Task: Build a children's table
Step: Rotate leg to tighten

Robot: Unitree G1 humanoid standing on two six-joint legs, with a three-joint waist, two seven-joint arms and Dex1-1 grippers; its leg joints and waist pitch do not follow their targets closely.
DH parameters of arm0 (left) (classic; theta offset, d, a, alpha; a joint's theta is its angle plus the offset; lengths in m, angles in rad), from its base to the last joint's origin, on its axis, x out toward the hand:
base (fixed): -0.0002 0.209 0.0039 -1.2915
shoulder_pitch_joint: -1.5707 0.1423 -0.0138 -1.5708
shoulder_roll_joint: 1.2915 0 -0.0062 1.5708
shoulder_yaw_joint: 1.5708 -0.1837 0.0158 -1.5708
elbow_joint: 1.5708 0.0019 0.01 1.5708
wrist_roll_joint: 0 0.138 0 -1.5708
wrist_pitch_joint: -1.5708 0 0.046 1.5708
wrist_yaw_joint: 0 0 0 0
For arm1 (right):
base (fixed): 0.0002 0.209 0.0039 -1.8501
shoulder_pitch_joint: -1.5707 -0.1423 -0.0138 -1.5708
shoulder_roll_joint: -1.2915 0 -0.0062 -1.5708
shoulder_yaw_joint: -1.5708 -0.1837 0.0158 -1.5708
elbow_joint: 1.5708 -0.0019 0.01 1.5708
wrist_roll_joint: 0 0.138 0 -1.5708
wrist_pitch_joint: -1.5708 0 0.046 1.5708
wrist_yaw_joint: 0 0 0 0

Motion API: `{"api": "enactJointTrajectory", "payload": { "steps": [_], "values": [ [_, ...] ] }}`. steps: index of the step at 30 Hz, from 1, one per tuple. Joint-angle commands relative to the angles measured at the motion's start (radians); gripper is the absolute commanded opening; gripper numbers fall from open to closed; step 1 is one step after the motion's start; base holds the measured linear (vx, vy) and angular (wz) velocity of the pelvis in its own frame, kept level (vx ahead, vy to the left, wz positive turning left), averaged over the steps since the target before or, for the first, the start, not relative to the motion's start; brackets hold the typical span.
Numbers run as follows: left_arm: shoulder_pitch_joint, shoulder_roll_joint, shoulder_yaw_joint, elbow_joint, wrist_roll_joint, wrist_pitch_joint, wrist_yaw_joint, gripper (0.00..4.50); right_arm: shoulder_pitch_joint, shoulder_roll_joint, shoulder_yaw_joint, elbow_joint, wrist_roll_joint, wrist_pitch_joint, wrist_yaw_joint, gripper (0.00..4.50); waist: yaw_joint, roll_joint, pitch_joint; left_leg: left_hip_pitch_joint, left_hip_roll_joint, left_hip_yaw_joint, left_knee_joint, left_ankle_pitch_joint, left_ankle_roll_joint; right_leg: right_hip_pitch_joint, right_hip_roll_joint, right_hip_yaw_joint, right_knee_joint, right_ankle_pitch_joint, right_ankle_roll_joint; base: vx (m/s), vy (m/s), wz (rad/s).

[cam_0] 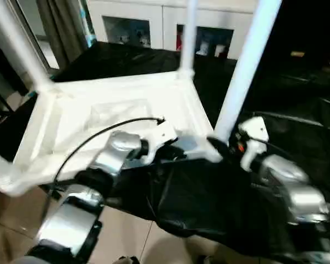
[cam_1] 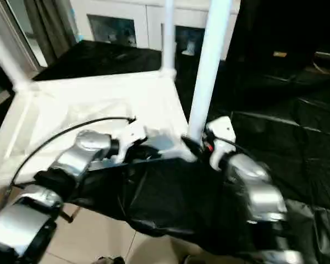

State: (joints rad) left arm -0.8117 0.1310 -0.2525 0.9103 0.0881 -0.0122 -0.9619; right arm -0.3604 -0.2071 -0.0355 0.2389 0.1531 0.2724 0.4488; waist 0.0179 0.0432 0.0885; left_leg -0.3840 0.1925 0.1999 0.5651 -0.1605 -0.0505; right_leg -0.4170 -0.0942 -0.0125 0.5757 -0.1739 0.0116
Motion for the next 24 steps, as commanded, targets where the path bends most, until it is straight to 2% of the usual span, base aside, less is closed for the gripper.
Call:
{"api": "enactJointTrajectory", "payload": {
  "steps": [1,2,4,6,8,10,11,12,13,14,15,16,18,19,21,24],
  "values": [
    [-0.020,-0.065,0.001,-0.002,-0.021,-0.022,0.037,0.00,0.023,0.063,0.079,0.058,0.001,0.052,0.001,2.42,-0.001,-0.017,-0.051,0.026,0.017,-0.014,-0.073,-0.370,0.009,0.024,-0.026,0.012,-0.096,-0.466,-0.138,0.000,0.000,0.00],
    [-0.020,-0.072,-0.008,0.003,-0.014,-0.031,0.038,0.00,0.022,0.081,0.077,0.051,0.023,0.043,0.021,2.75,-0.001,-0.017,-0.051,0.024,0.017,-0.014,-0.074,-0.372,0.013,0.025,-0.026,0.013,-0.096,-0.464,-0.137,0.000,0.000,0.00],
    [-0.013,-0.073,-0.012,-0.002,-0.020,-0.036,0.015,0.00,0.023,0.078,0.085,0.034,0.038,0.036,0.059,2.81,-0.002,-0.015,-0.051,0.020,0.018,-0.016,-0.077,-0.378,0.018,0.026,-0.027,0.011,-0.095,-0.454,-0.135,0.000,0.000,0.00],
    [-0.007,-0.066,-0.017,-0.008,-0.023,-0.046,-0.011,0.00,0.026,0.061,0.103,0.020,0.038,0.027,0.093,3.11,-0.002,-0.015,-0.052,0.019,0.020,-0.016,-0.078,-0.378,0.019,0.027,-0.027,0.012,-0.093,-0.430,-0.142,0.000,0.000,0.00],
    [0.007,-0.047,-0.022,-0.022,-0.026,-0.059,-0.067,0.00,0.039,0.025,0.132,-0.014,0.034,0.018,0.160,3.20,-0.001,-0.018,-0.054,0.017,0.020,-0.015,-0.077,-0.361,0.025,0.031,-0.027,0.013,-0.090,-0.396,-0.152,0.000,0.000,0.00],
    [0.025,-0.020,-0.029,-0.050,-0.038,-0.067,-0.149,0.00,0.061,-0.034,0.166,-0.062,0.039,0.015,0.263,3.24,0.002,-0.019,-0.057,0.014,0.021,-0.011,-0.073,-0.323,0.045,0.037,-0.027,0.015,-0.083,-0.324,-0.175,0.000,0.000,0.00],
    [0.028,-0.014,-0.031,-0.055,-0.041,-0.070,-0.166,0.00,0.065,-0.047,0.172,-0.071,0.040,0.015,0.285,3.24,0.002,-0.019,-0.057,0.014,0.021,-0.011,-0.073,-0.323,0.045,0.037,-0.027,0.015,-0.083,-0.324,-0.175,0.000,0.000,0.00],
    [0.036,0.003,-0.038,-0.067,-0.043,-0.077,-0.204,0.00,0.072,-0.079,0.179,-0.083,0.042,0.013,0.324,3.24,0.005,-0.020,-0.059,0.011,0.021,-0.012,-0.071,-0.297,0.058,0.044,-0.028,0.015,-0.079,-0.291,-0.185,0.000,0.000,0.00],
    [0.036,0.004,-0.039,-0.068,-0.043,-0.077,-0.205,0.00,0.072,-0.080,0.179,-0.083,0.042,0.013,0.326,3.24,0.005,-0.018,-0.062,0.011,0.021,-0.009,-0.066,-0.266,0.075,0.044,-0.030,0.015,-0.074,-0.251,-0.205,0.000,0.000,0.00],
    [0.047,0.027,-0.043,-0.082,-0.049,-0.092,-0.251,0.00,0.078,-0.121,0.175,-0.094,0.053,0.013,0.380,3.24,0.006,-0.016,-0.063,0.013,0.022,-0.008,-0.065,-0.258,0.077,0.042,-0.031,0.015,-0.074,-0.241,-0.212,0.061,-0.021,0.02],
    [0.047,0.028,-0.043,-0.082,-0.049,-0.092,-0.253,0.00,0.078,-0.122,0.175,-0.095,0.054,0.013,0.382,3.24,0.010,-0.017,-0.065,0.013,0.024,-0.008,-0.063,-0.232,0.085,0.047,-0.030,0.014,-0.070,-0.205,-0.229,0.000,0.000,0.00],
    [0.054,0.044,-0.041,-0.091,-0.059,-0.092,-0.288,0.00,0.080,-0.150,0.164,-0.101,0.068,0.014,0.422,3.24,0.014,-0.018,-0.070,0.012,0.026,-0.006,-0.060,-0.204,0.095,0.050,-0.028,0.014,-0.062,-0.152,-0.245,0.000,0.000,0.00],
    [0.065,0.075,-0.045,-0.105,-0.066,-0.102,-0.349,0.00,0.082,-0.196,0.148,-0.112,0.092,0.020,0.487,3.24,0.025,-0.013,-0.073,0.015,0.028,-0.003,-0.053,-0.163,0.116,0.050,-0.026,0.013,-0.050,-0.056,-0.276,0.000,0.000,0.00],
    [0.069,0.082,-0.046,-0.110,-0.068,-0.100,-0.365,0.00,0.084,-0.207,0.144,-0.116,0.096,0.022,0.504,3.24,0.026,-0.012,-0.075,0.009,0.027,-0.004,-0.051,-0.133,0.129,0.056,-0.024,0.010,-0.040,0.000,-0.289,0.000,0.000,0.00],
    [0.082,0.109,-0.052,-0.129,-0.075,-0.099,-0.424,0.00,0.089,-0.249,0.136,-0.129,0.112,0.028,0.564,3.24,0.030,-0.011,-0.078,0.013,0.030,-0.003,-0.047,-0.115,0.144,0.057,-0.025,0.010,-0.034,0.061,-0.307,0.000,0.000,0.00],
    [0.094,0.134,-0.056,-0.148,-0.084,-0.094,-0.477,0.00,0.094,-0.292,0.129,-0.139,0.130,0.033,0.620,3.24,0.037,-0.011,-0.076,0.014,0.030,0.000,-0.045,-0.127,0.153,0.056,-0.027,0.010,-0.036,0.044,-0.318,0.000,0.000,0.00]
  ]
}}
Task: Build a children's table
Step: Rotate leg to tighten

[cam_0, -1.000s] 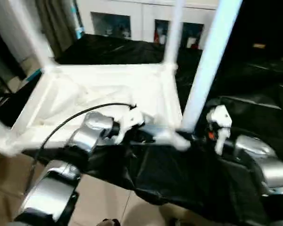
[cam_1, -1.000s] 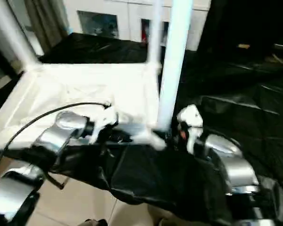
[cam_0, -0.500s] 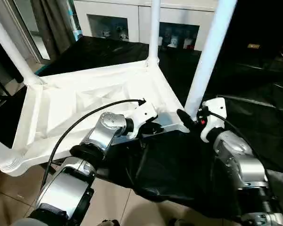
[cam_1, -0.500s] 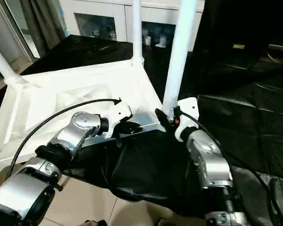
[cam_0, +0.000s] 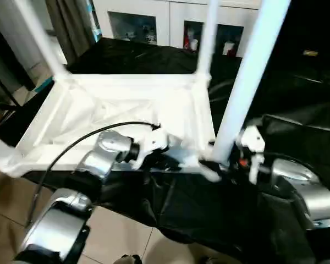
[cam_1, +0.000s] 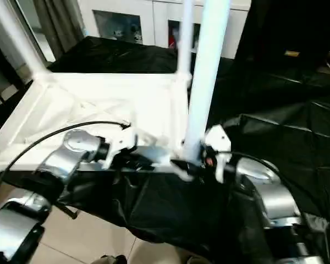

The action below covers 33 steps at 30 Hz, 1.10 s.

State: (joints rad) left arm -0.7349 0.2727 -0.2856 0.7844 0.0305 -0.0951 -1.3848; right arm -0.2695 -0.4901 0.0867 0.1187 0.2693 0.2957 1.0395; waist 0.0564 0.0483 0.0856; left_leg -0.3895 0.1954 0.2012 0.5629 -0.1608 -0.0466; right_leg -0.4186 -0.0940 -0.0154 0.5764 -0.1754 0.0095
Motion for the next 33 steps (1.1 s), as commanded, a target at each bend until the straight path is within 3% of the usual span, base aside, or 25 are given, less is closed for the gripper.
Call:
{"api": "enactJointTrajectory", "payload": {
  "steps": [1,2,6,14,16,19,21,22,24,25,30,32,33],
  "values": [
    [0.021,0.001,-0.022,-0.029,-0.029,-0.009,-0.071,0.00,0.003,-0.025,0.005,-0.019,0.021,0.010,0.052,3.24,0.000,-0.016,-0.072,0.019,0.028,-0.002,-0.044,-0.136,0.146,0.057,-0.029,0.012,-0.037,0.029,-0.314,0.000,0.000,0.00],
    [0.023,0.006,-0.022,-0.032,-0.030,-0.007,-0.080,0.00,0.003,-0.034,0.004,-0.018,0.024,0.011,0.063,2.98,0.002,-0.016,-0.070,0.020,0.029,-0.002,-0.046,-0.156,0.136,0.056,-0.029,0.012,-0.040,-0.015,-0.309,0.000,0.000,0.00],
    [0.031,0.020,-0.021,-0.038,-0.035,-0.008,-0.100,0.00,0.003,-0.050,0.004,-0.016,0.037,0.015,0.089,2.75,0.002,-0.018,-0.069,0.022,0.029,-0.004,-0.051,-0.202,0.098,0.055,-0.032,0.014,-0.050,-0.129,-0.284,0.000,0.000,0.00],
    [0.028,-0.011,0.002,-0.023,-0.029,0.001,-0.002,0.00,0.023,0.003,0.000,-0.013,0.049,0.026,0.039,2.63,0.002,-0.018,-0.075,0.020,0.027,-0.003,-0.045,-0.157,0.108,0.055,-0.029,0.013,-0.042,-0.063,-0.288,0.000,0.000,0.00],
    [-0.001,-0.037,0.017,0.029,0.008,-0.003,0.131,0.00,0.015,0.060,-0.012,0.035,0.010,0.010,-0.077,2.62,0.000,-0.018,-0.074,0.019,0.025,-0.003,-0.045,-0.166,0.104,0.053,-0.028,0.012,-0.045,-0.077,-0.286,0.000,0.000,0.00],
    [-0.041,-0.082,0.046,0.089,0.023,0.012,0.280,0.00,-0.001,0.140,-0.021,0.108,-0.054,-0.023,-0.254,2.62,-0.013,-0.021,-0.071,0.018,0.019,-0.007,-0.050,-0.198,0.061,0.052,-0.031,0.012,-0.055,-0.175,-0.257,0.000,0.000,0.00],
    [-0.057,-0.106,0.051,0.108,0.031,0.020,0.338,0.00,-0.008,0.187,-0.035,0.125,-0.056,-0.029,-0.327,2.62,-0.016,-0.016,-0.067,0.022,0.018,-0.007,-0.052,-0.224,0.051,0.046,-0.032,0.013,-0.061,-0.220,-0.245,0.000,0.000,0.00],
    [-0.069,-0.127,0.055,0.121,0.034,0.029,0.386,0.00,-0.014,0.224,-0.043,0.132,-0.054,-0.015,-0.380,2.62,-0.021,-0.020,-0.066,0.025,0.017,-0.007,-0.054,-0.248,0.042,0.045,-0.030,0.015,-0.068,-0.268,-0.226,0.000,0.000,0.00],
    [-0.082,-0.156,0.062,0.134,0.035,0.038,0.437,0.00,-0.023,0.264,-0.049,0.148,-0.068,-0.002,-0.456,2.62,-0.024,-0.019,-0.065,0.023,0.017,-0.010,-0.058,-0.254,0.038,0.047,-0.029,0.014,-0.070,-0.287,-0.214,0.000,0.000,0.00],
    [-0.091,-0.180,0.065,0.144,0.037,0.043,0.480,0.00,-0.031,0.297,-0.052,0.165,-0.085,-0.001,-0.519,2.62,-0.025,-0.014,-0.063,0.026,0.017,-0.009,-0.059,-0.269,0.033,0.041,-0.027,0.014,-0.074,-0.298,-0.207,0.000,0.000,0.00],
    [-0.113,-0.248,0.056,0.180,0.051,0.040,0.545,0.00,-0.052,0.383,-0.028,0.213,-0.163,-0.082,-0.639,2.62,-0.028,-0.015,-0.061,0.025,0.014,-0.012,-0.063,-0.297,0.021,0.040,-0.029,0.014,-0.082,-0.354,-0.175,0.000,0.000,0.00],
    [-0.117,-0.256,0.049,0.187,0.053,0.035,0.533,0.00,-0.046,0.392,-0.021,0.196,-0.127,-0.082,-0.581,2.62,-0.028,-0.011,-0.060,0.024,0.014,-0.013,-0.065,-0.310,0.029,0.040,-0.028,0.014,-0.083,-0.351,-0.170,0.000,0.000,0.00],
    [-0.118,-0.256,0.047,0.188,0.053,0.033,0.529,0.00,-0.044,0.392,-0.023,0.189,-0.115,-0.078,-0.567,3.18,-0.028,-0.010,-0.061,0.024,0.014,-0.013,-0.065,-0.311,0.032,0.041,-0.028,0.014,-0.083,-0.348,-0.170,0.000,0.000,0.00]
  ]
}}
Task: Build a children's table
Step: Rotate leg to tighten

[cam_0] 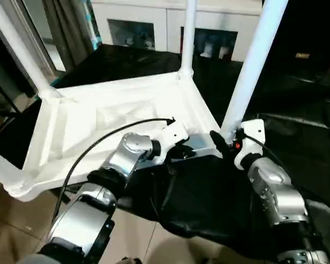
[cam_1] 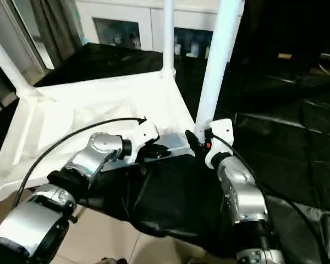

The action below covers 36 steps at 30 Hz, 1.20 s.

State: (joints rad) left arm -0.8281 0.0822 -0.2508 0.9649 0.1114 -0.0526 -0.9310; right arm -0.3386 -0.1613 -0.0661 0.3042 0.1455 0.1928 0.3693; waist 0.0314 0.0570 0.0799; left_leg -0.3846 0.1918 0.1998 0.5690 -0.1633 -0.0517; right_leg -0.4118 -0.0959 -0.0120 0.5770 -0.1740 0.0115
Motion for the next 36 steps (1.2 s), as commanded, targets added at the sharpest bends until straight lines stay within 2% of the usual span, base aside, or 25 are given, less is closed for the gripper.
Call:
{"api": "enactJointTrajectory", "payload": {
  "steps": [1,5,6,7,9,10,11,12,13,15,16,19,20,22,24,27,28,31,33,36],
  "values": [
    [-0.022,-0.061,0.006,0.008,-0.029,-0.016,0.052,0.00,0.030,0.057,0.125,-0.020,0.044,0.040,0.145,3.18,-0.002,-0.015,-0.055,0.019,0.019,-0.012,-0.072,-0.308,0.040,0.034,-0.027,0.011,-0.083,-0.340,-0.174,0.000,0.000,0.00],
    [0.001,-0.027,-0.009,-0.013,-0.034,-0.036,-0.063,0.00,0.040,-0.010,0.128,-0.085,0.079,0.035,0.260,3.49,0.001,-0.018,-0.060,0.016,0.020,-0.011,-0.067,-0.269,0.066,0.041,-0.028,0.011,-0.076,-0.250,-0.197,0.000,0.000,0.00],
    [0.002,-0.026,-0.009,-0.014,-0.035,-0.036,-0.065,0.00,0.040,-0.011,0.128,-0.085,0.079,0.035,0.263,3.72,0.001,-0.018,-0.061,0.015,0.020,-0.011,-0.066,-0.260,0.071,0.042,-0.028,0.011,-0.074,-0.236,-0.204,0.000,0.000,0.00],
    [0.014,-0.008,-0.012,-0.027,-0.041,-0.048,-0.127,0.00,0.043,-0.050,0.131,-0.107,0.095,0.046,0.323,3.72,0.002,-0.018,-0.061,0.012,0.019,-0.010,-0.065,-0.237,0.080,0.044,-0.028,0.010,-0.072,-0.211,-0.213,0.000,0.000,0.00],
    [0.043,0.049,-0.036,-0.066,-0.052,-0.067,-0.270,0.00,0.059,-0.159,0.136,-0.163,0.148,0.085,0.479,3.72,0.009,-0.020,-0.063,0.008,0.022,-0.011,-0.061,-0.187,0.110,0.057,-0.028,0.007,-0.062,-0.135,-0.237,0.000,0.000,0.00],
    [0.043,0.049,-0.036,-0.066,-0.052,-0.067,-0.270,0.00,0.059,-0.159,0.136,-0.163,0.148,0.085,0.479,3.72,0.009,-0.020,-0.063,0.008,0.022,-0.011,-0.061,-0.187,0.110,0.057,-0.028,0.007,-0.062,-0.135,-0.237,0.000,0.000,0.00],
    [0.044,0.051,-0.037,-0.067,-0.052,-0.067,-0.275,0.00,0.060,-0.163,0.136,-0.165,0.150,0.087,0.485,3.72,0.010,-0.016,-0.062,0.008,0.025,-0.007,-0.058,-0.179,0.125,0.051,-0.026,0.007,-0.058,-0.100,-0.253,0.000,0.000,0.00],
    [0.048,0.061,-0.040,-0.073,-0.053,-0.066,-0.294,0.00,0.063,-0.182,0.135,-0.173,0.160,0.098,0.509,3.72,0.009,-0.014,-0.065,0.007,0.025,-0.008,-0.057,-0.169,0.126,0.053,-0.026,0.005,-0.053,-0.084,-0.263,0.000,0.000,0.00],
    [0.055,0.091,-0.049,-0.081,-0.055,-0.066,-0.349,0.00,0.070,-0.240,0.139,-0.189,0.178,0.115,0.589,3.72,0.013,-0.015,-0.069,0.011,0.026,-0.007,-0.054,-0.158,0.129,0.053,-0.026,0.005,-0.050,-0.058,-0.276,0.000,0.000,0.00],
    [0.057,0.105,-0.053,-0.083,-0.053,-0.063,-0.370,0.00,0.073,-0.262,0.140,-0.193,0.184,0.119,0.621,3.72,0.017,-0.012,-0.065,0.011,0.030,-0.005,-0.054,-0.160,0.136,0.051,-0.026,0.006,-0.048,-0.036,-0.292,0.000,0.000,0.00],
    [0.063,0.120,-0.057,-0.089,-0.054,-0.062,-0.401,0.00,0.077,-0.285,0.143,-0.195,0.185,0.120,0.657,3.72,0.019,-0.017,-0.065,0.013,0.030,-0.004,-0.054,-0.164,0.134,0.050,-0.026,0.006,-0.049,-0.039,-0.294,0.000,0.000,0.00],
    [0.075,0.147,-0.061,-0.104,-0.063,-0.066,-0.462,0.00,0.081,-0.319,0.149,-0.194,0.182,0.120,0.705,3.72,0.023,-0.017,-0.063,0.014,0.031,-0.003,-0.055,-0.171,0.131,0.049,-0.027,0.007,-0.047,-0.054,-0.296,0.000,0.000,0.00],
    [0.087,0.169,-0.059,-0.124,-0.078,-0.062,-0.517,0.00,0.079,-0.344,0.149,-0.193,0.184,0.125,0.740,3.72,0.025,-0.018,-0.062,0.015,0.031,-0.003,-0.056,-0.183,0.127,0.048,-0.028,0.007,-0.050,-0.075,-0.293,0.000,0.000,0.00],
    [0.093,0.182,-0.056,-0.139,-0.087,-0.056,-0.542,0.00,0.076,-0.356,0.149,-0.192,0.190,0.131,0.755,3.72,0.026,-0.019,-0.059,0.014,0.032,-0.003,-0.060,-0.197,0.118,0.048,-0.030,0.008,-0.053,-0.111,-0.289,0.000,0.000,0.00],
    [0.100,0.197,-0.053,-0.157,-0.097,-0.046,-0.572,0.00,0.071,-0.367,0.149,-0.192,0.200,0.141,0.772,3.47,0.027,-0.020,-0.059,0.017,0.033,-0.002,-0.060,-0.204,0.108,0.046,-0.030,0.010,-0.055,-0.143,-0.281,0.000,0.000,0.00],
    [0.101,0.201,-0.050,-0.158,-0.100,-0.046,-0.574,0.00,0.070,-0.369,0.152,-0.193,0.206,0.147,0.778,3.36,0.026,-0.021,-0.058,0.016,0.032,-0.003,-0.060,-0.208,0.101,0.045,-0.030,0.010,-0.056,-0.160,-0.273,0.000,0.000,0.00],
    [0.101,0.201,-0.050,-0.159,-0.100,-0.046,-0.575,0.00,0.069,-0.369,0.153,-0.193,0.207,0.148,0.780,3.11,0.026,-0.020,-0.058,0.016,0.033,-0.003,-0.061,-0.204,0.100,0.045,-0.030,0.010,-0.056,-0.160,-0.273,0.000,0.000,0.00],
    [0.104,0.199,-0.046,-0.165,-0.105,-0.044,-0.563,0.00,0.074,-0.362,0.160,-0.198,0.210,0.153,0.779,2.92,0.027,-0.021,-0.060,0.015,0.032,-0.003,-0.059,-0.183,0.106,0.046,-0.029,0.010,-0.053,-0.128,-0.278,0.000,0.000,0.00],
    [0.107,0.186,-0.036,-0.167,-0.107,-0.044,-0.525,0.00,0.090,-0.343,0.166,-0.212,0.210,0.166,0.755,2.71,0.026,-0.021,-0.058,0.015,0.032,-0.002,-0.059,-0.176,0.109,0.044,-0.028,0.010,-0.052,-0.115,-0.278,0.000,0.000,0.00],
    [0.100,0.169,-0.022,-0.154,-0.096,-0.045,-0.454,0.00,0.102,-0.320,0.165,-0.214,0.194,0.165,0.706,2.61,0.026,-0.021,-0.056,0.014,0.031,-0.002,-0.060,-0.195,0.101,0.043,-0.030,0.010,-0.057,-0.152,-0.270,0.000,0.000,0.00]
  ]
}}
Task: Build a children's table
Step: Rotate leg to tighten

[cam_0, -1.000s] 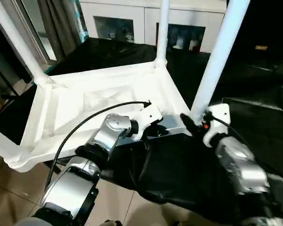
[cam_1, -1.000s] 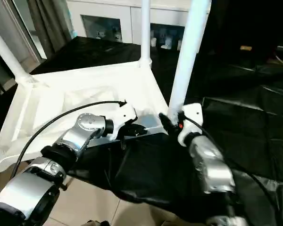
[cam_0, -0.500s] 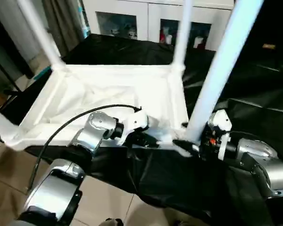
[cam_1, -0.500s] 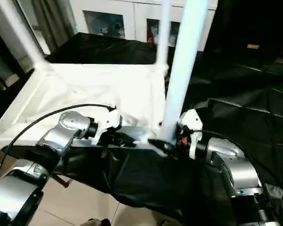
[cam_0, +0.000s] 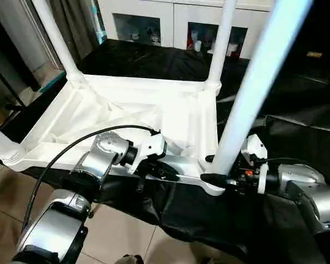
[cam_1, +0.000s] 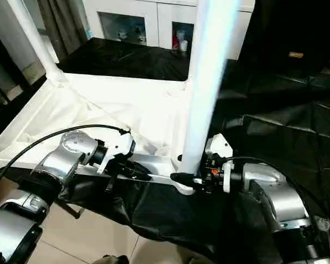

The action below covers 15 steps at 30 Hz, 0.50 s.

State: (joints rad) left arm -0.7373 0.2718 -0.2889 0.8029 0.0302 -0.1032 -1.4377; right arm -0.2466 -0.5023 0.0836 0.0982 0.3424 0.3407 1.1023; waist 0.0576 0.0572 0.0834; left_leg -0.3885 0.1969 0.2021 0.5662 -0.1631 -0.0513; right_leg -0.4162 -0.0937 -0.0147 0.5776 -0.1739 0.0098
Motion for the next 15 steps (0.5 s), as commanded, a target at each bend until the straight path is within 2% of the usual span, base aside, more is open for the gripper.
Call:
{"api": "enactJointTrajectory", "payload": {
  "steps": [1,3,4,5,6,7,8,9,11,15],
  "values": [
    [0.007,-0.024,0.020,0.012,-0.011,0.005,0.070,0.00,0.013,0.026,0.015,-0.007,-0.008,0.016,-0.039,2.55,-0.002,-0.022,-0.059,0.021,0.026,-0.005,-0.061,-0.220,0.087,0.045,-0.032,0.013,-0.062,-0.200,-0.257,0.000,0.000,0.00],
    [0.007,-0.024,0.020,0.012,-0.011,0.005,0.070,0.00,0.013,0.026,0.015,-0.007,-0.008,0.016,-0.039,2.54,-0.002,-0.022,-0.057,0.021,0.026,-0.006,-0.063,-0.237,0.075,0.044,-0.032,0.014,-0.066,-0.236,-0.246,0.000,0.000,0.00],
    [-0.011,-0.046,0.037,0.038,-0.002,0.009,0.157,0.00,0.011,0.061,0.010,0.020,-0.041,0.007,-0.124,2.52,-0.002,-0.022,-0.057,0.021,0.026,-0.006,-0.064,-0.240,0.073,0.044,-0.032,0.014,-0.067,-0.243,-0.243,0.000,0.000,0.00],
    [-0.031,-0.072,0.054,0.066,0.008,0.013,0.256,0.00,0.005,0.108,0.000,0.055,-0.079,-0.001,-0.232,2.51,-0.011,-0.019,-0.054,0.021,0.021,-0.005,-0.064,-0.265,0.049,0.036,-0.030,0.014,-0.072,-0.271,-0.232,0.000,0.000,0.00],
    [-0.045,-0.090,0.066,0.086,0.016,0.016,0.325,0.00,0.001,0.141,-0.007,0.079,-0.105,-0.007,-0.308,2.49,-0.011,-0.019,-0.054,0.021,0.021,-0.005,-0.064,-0.265,0.049,0.036,-0.030,0.014,-0.072,-0.271,-0.232,0.000,0.000,0.00],
    [-0.061,-0.116,0.077,0.105,0.022,0.023,0.399,0.00,-0.012,0.190,-0.024,0.119,-0.124,-0.030,-0.399,2.47,-0.016,-0.026,-0.056,0.022,0.017,-0.010,-0.068,-0.274,0.027,0.039,-0.031,0.012,-0.075,-0.328,-0.206,0.000,0.000,0.00],
    [-0.061,-0.116,0.077,0.105,0.022,0.023,0.399,0.00,-0.012,0.190,-0.024,0.119,-0.124,-0.030,-0.399,2.45,-0.018,-0.024,-0.055,0.023,0.018,-0.010,-0.069,-0.277,0.023,0.036,-0.032,0.013,-0.078,-0.342,-0.199,0.000,0.000,0.00],
    [-0.073,-0.138,0.084,0.118,0.022,0.031,0.447,0.00,-0.022,0.232,-0.038,0.146,-0.129,-0.041,-0.464,2.45,-0.022,-0.021,-0.054,0.025,0.017,-0.012,-0.070,-0.300,0.020,0.034,-0.033,0.014,-0.081,-0.368,-0.192,0.000,0.000,0.00],
    [-0.091,-0.184,0.094,0.134,0.020,0.048,0.523,0.00,-0.039,0.307,-0.053,0.178,-0.128,-0.057,-0.557,2.45,-0.028,-0.023,-0.054,0.021,0.016,-0.013,-0.072,-0.302,0.021,0.034,-0.031,0.015,-0.084,-0.368,-0.183,0.000,0.000,0.00],
    [-0.103,-0.232,0.092,0.143,0.018,0.055,0.562,0.00,-0.058,0.377,-0.040,0.187,-0.140,-0.062,-0.611,2.45,-0.029,-0.020,-0.053,0.021,0.015,-0.013,-0.073,-0.305,0.030,0.034,-0.030,0.015,-0.086,-0.362,-0.173,0.000,0.000,0.00]
  ]
}}
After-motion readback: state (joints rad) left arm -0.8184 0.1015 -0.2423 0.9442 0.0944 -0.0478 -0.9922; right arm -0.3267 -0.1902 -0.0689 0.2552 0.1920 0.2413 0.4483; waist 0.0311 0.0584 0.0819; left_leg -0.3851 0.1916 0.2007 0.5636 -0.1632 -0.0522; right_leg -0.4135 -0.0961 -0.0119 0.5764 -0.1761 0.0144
